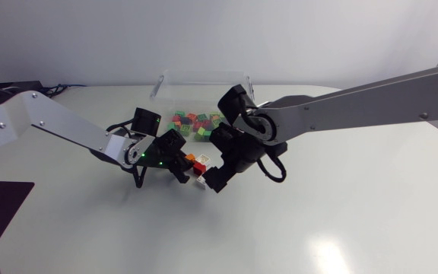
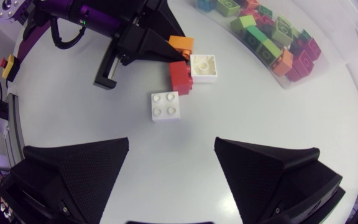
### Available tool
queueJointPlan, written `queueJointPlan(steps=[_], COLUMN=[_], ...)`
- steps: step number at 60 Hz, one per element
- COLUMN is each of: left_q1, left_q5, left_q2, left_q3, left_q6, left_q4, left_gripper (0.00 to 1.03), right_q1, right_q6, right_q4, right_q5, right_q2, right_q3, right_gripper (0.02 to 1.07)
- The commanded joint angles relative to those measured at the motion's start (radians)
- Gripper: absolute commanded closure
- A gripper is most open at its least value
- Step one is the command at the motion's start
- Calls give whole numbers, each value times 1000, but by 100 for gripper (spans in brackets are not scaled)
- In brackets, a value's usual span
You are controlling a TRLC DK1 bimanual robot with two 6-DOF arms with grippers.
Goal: Place the duplo bricks in the container
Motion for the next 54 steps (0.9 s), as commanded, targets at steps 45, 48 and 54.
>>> queueJointPlan(steps=[45, 48, 54], left_q1=[142, 153, 167], left_q5=[133, 138, 141], left_q2=[-361, -387, -441], left_q3=[-163, -162, -159], left_q6=[-71, -85, -109], left_q4=[-52, -60, -73], left_gripper=[77, 77, 77], right_q1=[42, 45, 45], right_q6=[-90, -93, -93], right_q4=[-259, -264, -269], right_q5=[55, 59, 63], right_q2=[340, 347, 360], right_q3=[393, 398, 404], right_gripper=[27, 38, 57])
